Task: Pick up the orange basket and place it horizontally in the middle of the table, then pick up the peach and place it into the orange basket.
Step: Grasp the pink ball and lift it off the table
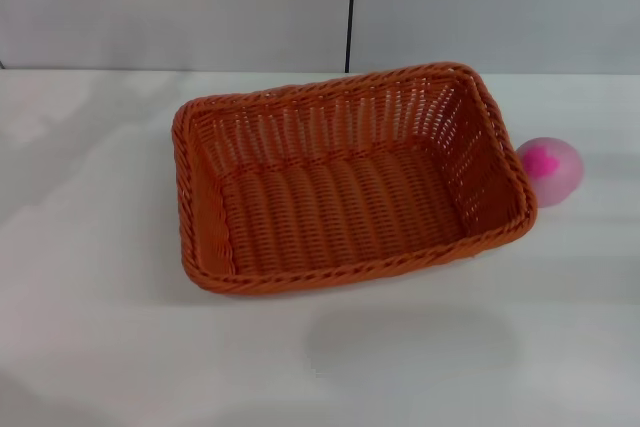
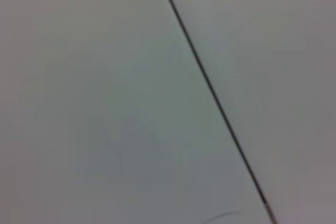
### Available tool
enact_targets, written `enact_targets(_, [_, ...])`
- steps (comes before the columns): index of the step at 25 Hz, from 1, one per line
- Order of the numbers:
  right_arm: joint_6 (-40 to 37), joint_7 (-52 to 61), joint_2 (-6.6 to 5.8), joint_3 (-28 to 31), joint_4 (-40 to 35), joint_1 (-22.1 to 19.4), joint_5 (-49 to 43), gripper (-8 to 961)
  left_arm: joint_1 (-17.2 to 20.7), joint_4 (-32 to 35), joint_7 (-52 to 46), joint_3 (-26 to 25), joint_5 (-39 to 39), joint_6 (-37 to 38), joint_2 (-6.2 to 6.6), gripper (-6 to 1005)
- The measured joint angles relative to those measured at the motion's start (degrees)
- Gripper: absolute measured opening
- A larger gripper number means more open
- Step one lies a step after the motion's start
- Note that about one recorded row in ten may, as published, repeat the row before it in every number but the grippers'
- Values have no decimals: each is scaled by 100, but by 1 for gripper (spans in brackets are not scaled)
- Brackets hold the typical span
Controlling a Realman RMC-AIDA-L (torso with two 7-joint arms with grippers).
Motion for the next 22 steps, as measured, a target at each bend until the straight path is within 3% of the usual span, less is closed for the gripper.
enact_targets(2, [-1, 67, -1, -69, -16, 21, -3, 572, 50, -139, 249, 7, -238, 117, -22, 727])
enact_targets(4, [-16, 206, -6, -94, -56, 42, -4, 572, 184, -928, 1205, -2, -1039, 821, -37, 726])
enact_targets(9, [-45, 268, -8, -109, -142, 93, -7, 572, 333, -1441, 1907, -40, -1487, 1270, -37, 726])
enact_targets(22, [-100, 273, -12, -269, -322, 304, -18, 572, 379, -1913, 3393, -41, -1528, 1285, -49, 725])
